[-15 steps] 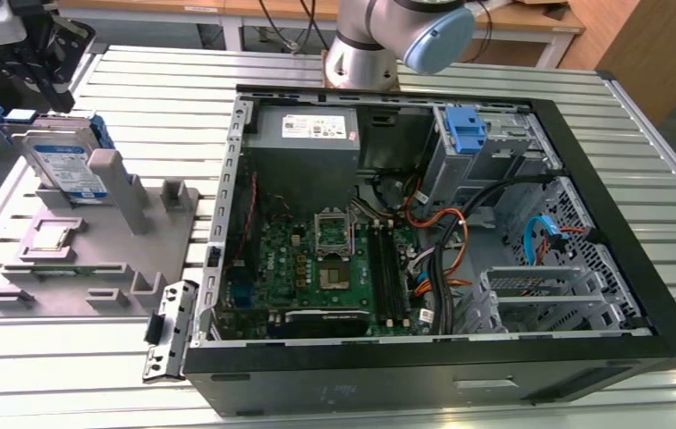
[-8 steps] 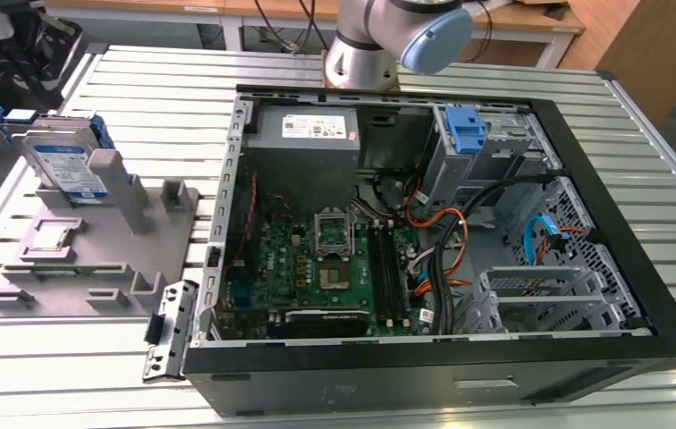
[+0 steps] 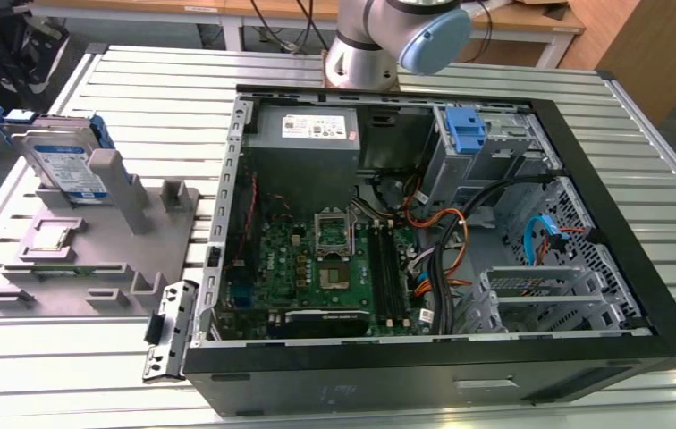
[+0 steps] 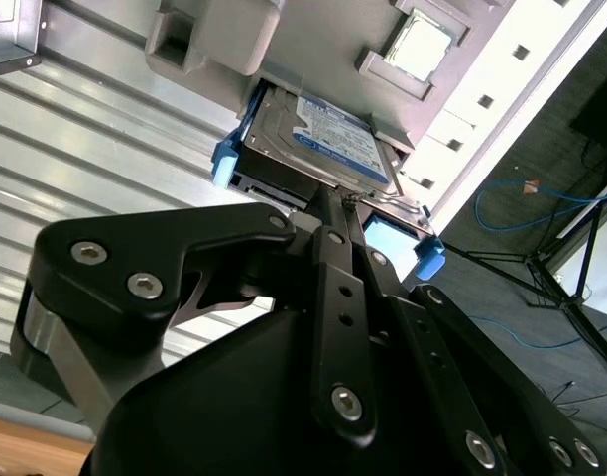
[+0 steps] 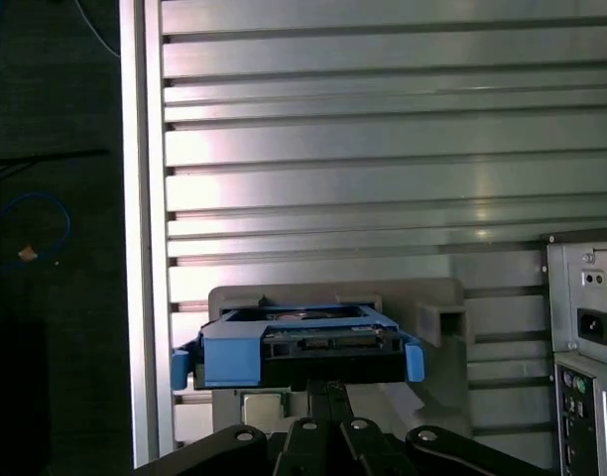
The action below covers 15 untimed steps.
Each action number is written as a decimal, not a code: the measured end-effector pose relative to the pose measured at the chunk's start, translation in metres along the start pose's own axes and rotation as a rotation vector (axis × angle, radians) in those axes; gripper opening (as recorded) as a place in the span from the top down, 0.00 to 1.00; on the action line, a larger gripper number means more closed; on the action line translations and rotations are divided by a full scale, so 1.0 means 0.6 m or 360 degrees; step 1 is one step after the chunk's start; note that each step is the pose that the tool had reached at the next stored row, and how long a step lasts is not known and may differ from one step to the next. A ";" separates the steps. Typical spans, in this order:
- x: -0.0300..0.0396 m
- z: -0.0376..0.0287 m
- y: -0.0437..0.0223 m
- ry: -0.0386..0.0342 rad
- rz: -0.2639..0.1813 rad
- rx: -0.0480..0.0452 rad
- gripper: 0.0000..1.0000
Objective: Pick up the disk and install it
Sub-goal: 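Reach for the disk, then pick up the disk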
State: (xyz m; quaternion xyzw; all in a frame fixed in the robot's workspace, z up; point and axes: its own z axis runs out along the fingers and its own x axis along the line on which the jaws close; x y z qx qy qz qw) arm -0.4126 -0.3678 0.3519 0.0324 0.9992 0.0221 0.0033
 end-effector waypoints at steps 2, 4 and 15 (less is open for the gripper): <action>0.002 0.002 0.000 0.0000 -0.0001 0.0000 0.90; 0.004 0.004 0.000 0.0000 -0.0001 0.0000 0.90; 0.005 0.007 -0.001 0.0000 -0.0001 0.0000 0.90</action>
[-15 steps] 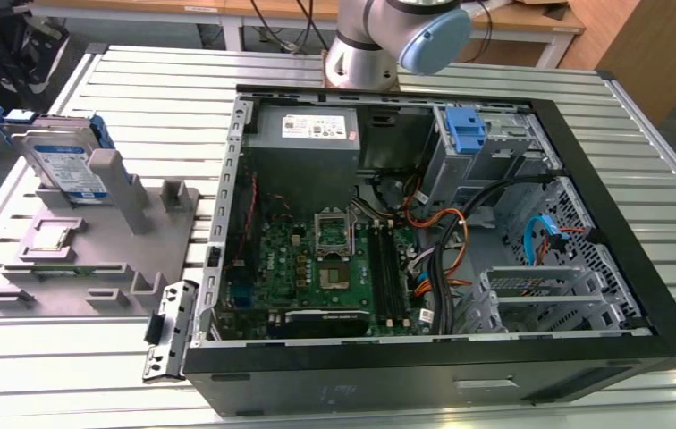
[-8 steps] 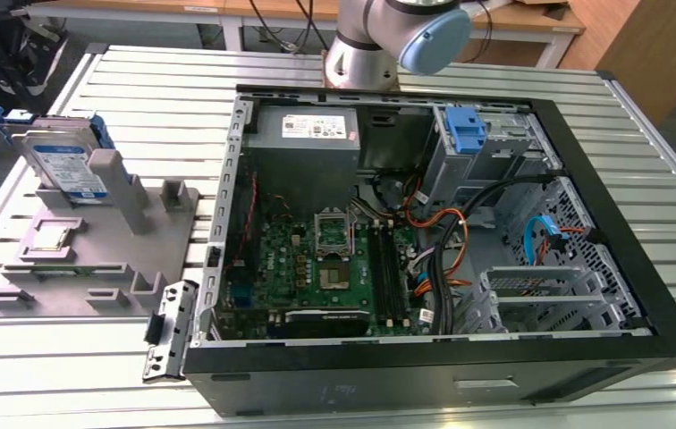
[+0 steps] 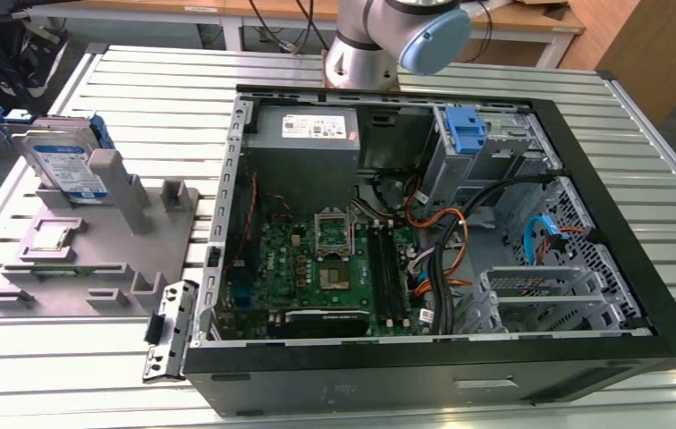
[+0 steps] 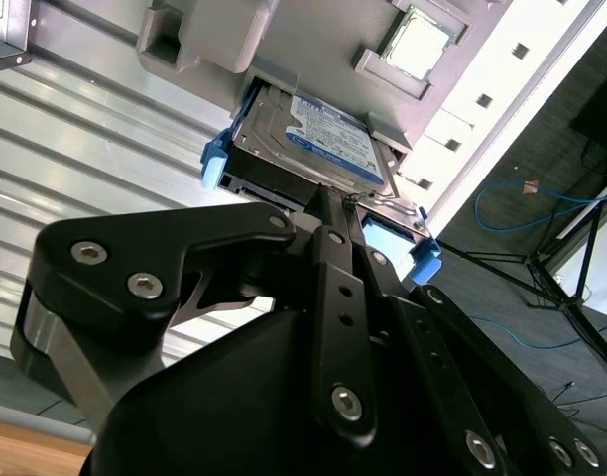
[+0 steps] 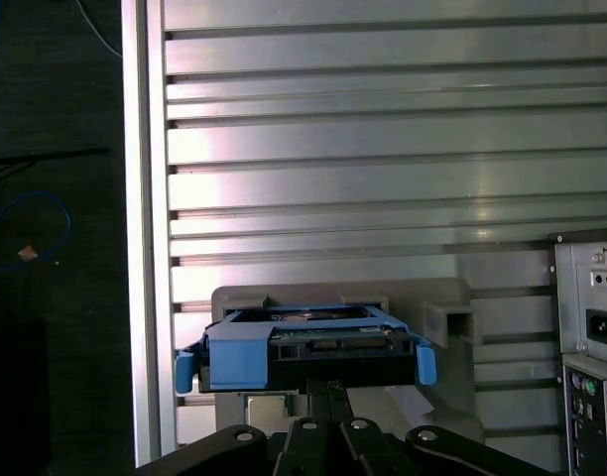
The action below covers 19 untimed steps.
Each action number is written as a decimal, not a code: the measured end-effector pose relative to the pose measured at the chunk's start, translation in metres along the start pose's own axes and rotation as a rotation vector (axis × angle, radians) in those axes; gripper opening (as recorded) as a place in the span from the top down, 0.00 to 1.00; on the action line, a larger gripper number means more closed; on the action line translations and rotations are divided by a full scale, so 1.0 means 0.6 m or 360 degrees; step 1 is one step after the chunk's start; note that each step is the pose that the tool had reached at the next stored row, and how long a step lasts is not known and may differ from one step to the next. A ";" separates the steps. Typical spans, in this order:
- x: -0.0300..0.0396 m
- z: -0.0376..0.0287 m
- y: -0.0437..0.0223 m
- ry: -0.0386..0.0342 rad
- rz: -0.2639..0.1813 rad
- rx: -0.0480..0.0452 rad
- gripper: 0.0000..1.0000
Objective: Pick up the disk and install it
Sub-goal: 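Pick up the disk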
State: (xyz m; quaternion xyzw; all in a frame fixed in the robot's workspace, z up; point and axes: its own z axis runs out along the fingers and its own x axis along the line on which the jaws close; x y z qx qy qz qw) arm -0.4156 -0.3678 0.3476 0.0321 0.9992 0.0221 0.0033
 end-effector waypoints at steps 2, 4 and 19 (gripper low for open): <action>0.000 0.000 0.000 0.0000 0.0000 0.0000 0.90; 0.000 0.000 0.000 0.0000 0.0000 0.0000 0.90; 0.000 0.000 0.000 0.0008 -0.0194 -0.0001 0.90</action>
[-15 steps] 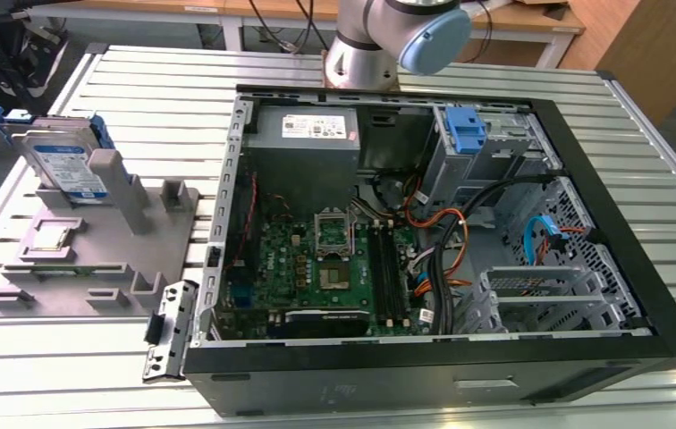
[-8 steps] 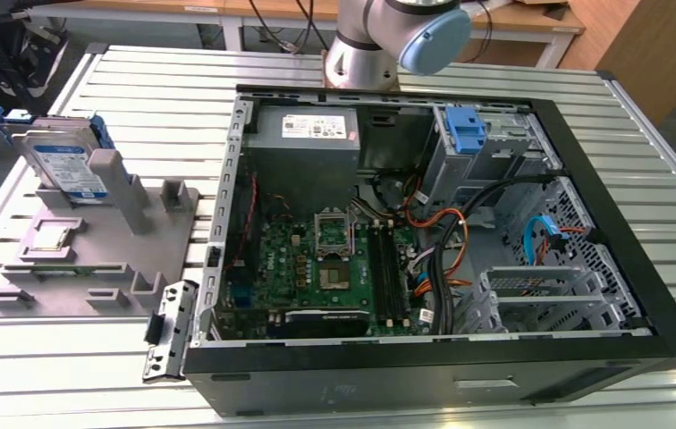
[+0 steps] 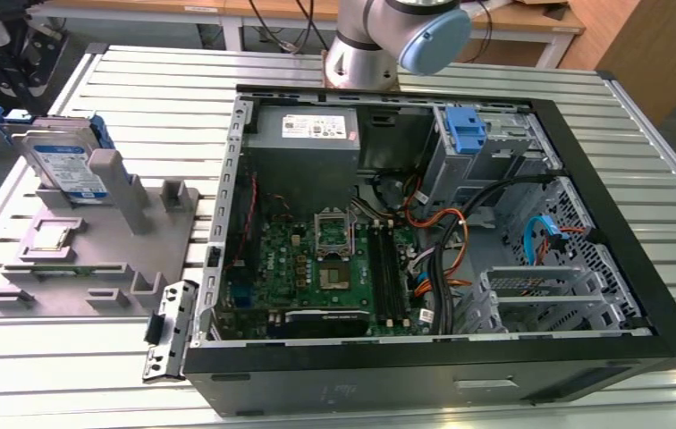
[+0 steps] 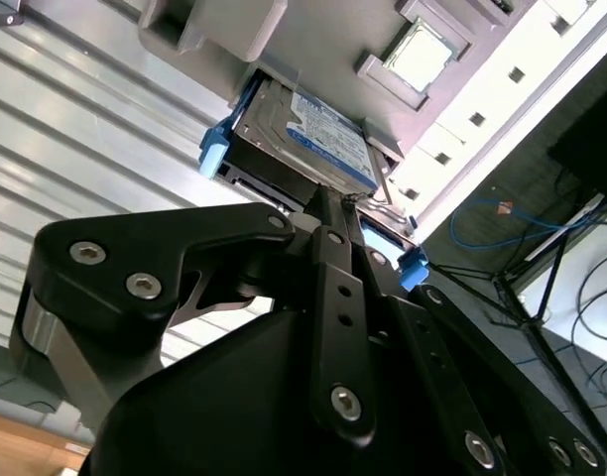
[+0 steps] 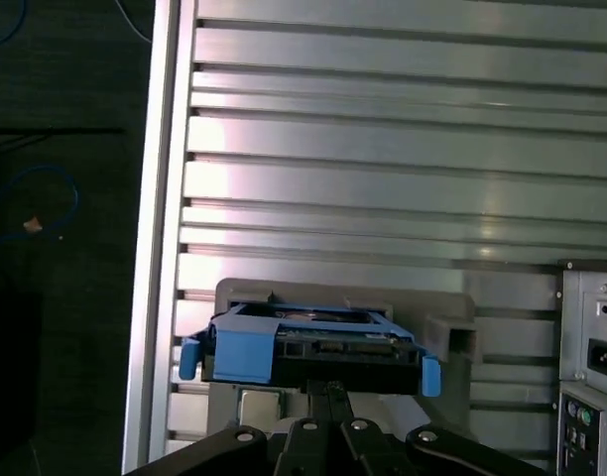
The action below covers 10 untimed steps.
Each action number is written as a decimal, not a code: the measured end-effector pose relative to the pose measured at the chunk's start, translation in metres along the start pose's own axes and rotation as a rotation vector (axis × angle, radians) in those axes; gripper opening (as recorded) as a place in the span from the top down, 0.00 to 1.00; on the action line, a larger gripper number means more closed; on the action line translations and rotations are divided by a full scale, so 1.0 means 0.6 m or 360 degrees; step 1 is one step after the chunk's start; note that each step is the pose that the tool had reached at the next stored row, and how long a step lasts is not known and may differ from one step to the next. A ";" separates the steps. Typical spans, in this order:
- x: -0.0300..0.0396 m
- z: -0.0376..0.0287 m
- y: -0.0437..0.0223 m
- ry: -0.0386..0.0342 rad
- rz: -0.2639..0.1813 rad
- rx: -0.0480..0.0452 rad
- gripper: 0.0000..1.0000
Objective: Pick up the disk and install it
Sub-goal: 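Pick up the disk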
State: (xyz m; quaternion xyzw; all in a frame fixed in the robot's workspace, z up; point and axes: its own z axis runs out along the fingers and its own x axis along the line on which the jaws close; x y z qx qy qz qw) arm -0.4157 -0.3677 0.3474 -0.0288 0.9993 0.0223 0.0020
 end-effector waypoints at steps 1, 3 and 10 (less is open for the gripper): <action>0.000 0.000 0.000 0.0001 -0.0025 0.0000 0.90; 0.000 0.000 0.000 0.0003 -0.0075 0.0000 0.90; 0.000 0.000 0.000 0.0011 -0.0242 -0.0001 0.90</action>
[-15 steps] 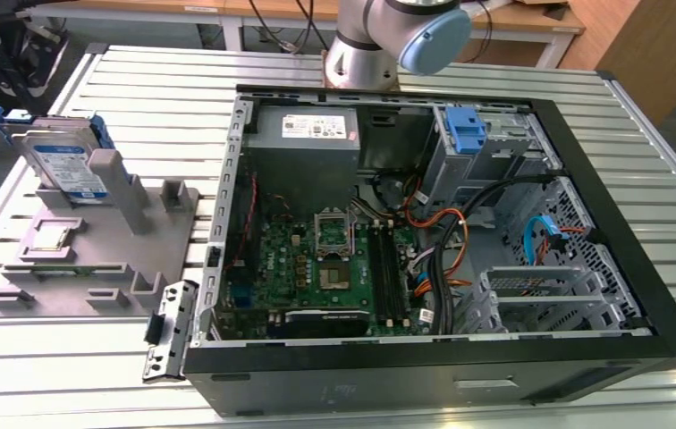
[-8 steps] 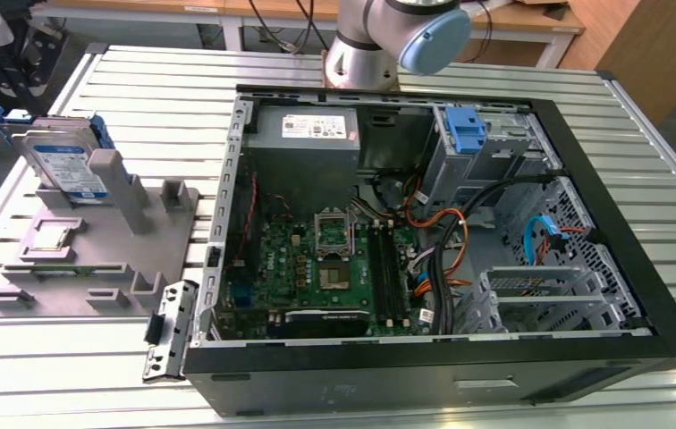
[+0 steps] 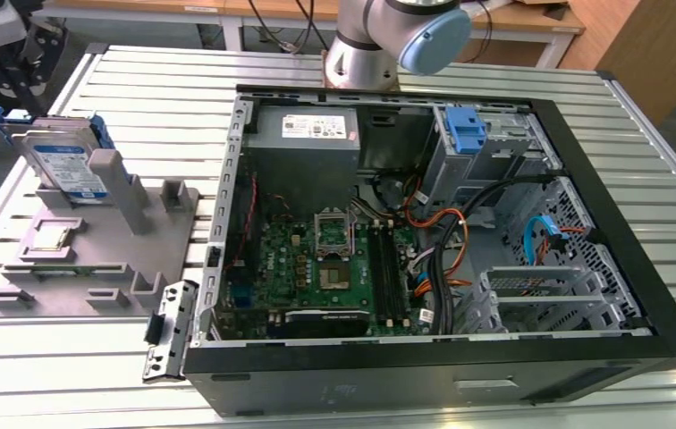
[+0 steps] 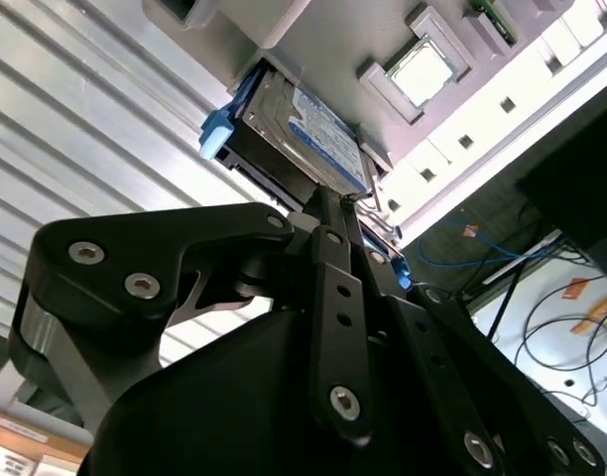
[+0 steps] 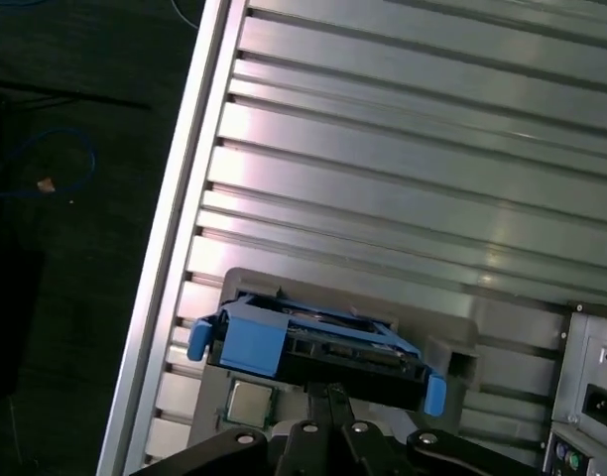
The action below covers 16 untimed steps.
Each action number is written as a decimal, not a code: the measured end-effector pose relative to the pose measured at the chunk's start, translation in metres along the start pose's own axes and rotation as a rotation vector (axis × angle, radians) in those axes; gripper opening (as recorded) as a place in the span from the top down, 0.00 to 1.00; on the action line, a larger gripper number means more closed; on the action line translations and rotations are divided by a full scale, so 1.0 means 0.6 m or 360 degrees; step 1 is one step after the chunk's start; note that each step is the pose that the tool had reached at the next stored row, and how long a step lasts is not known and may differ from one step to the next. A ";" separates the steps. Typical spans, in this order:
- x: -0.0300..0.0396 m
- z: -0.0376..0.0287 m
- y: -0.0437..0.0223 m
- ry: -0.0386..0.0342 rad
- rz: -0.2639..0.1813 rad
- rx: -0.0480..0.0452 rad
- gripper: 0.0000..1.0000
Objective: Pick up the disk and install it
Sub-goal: 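Pick up the disk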
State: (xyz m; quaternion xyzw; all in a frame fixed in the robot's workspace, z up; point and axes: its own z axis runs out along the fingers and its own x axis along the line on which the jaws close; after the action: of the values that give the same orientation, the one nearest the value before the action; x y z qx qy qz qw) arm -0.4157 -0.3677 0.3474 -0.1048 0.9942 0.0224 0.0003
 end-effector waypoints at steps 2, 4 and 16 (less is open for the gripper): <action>0.000 0.000 0.000 0.0002 -0.0051 0.0000 0.90; 0.000 0.000 0.000 0.0005 -0.0103 -0.0001 0.90; 0.000 0.000 0.000 0.0018 -0.0417 -0.0003 0.90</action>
State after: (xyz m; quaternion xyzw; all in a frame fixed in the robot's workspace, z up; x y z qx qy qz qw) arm -0.4157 -0.3677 0.3472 -0.2338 0.9720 0.0226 -0.0026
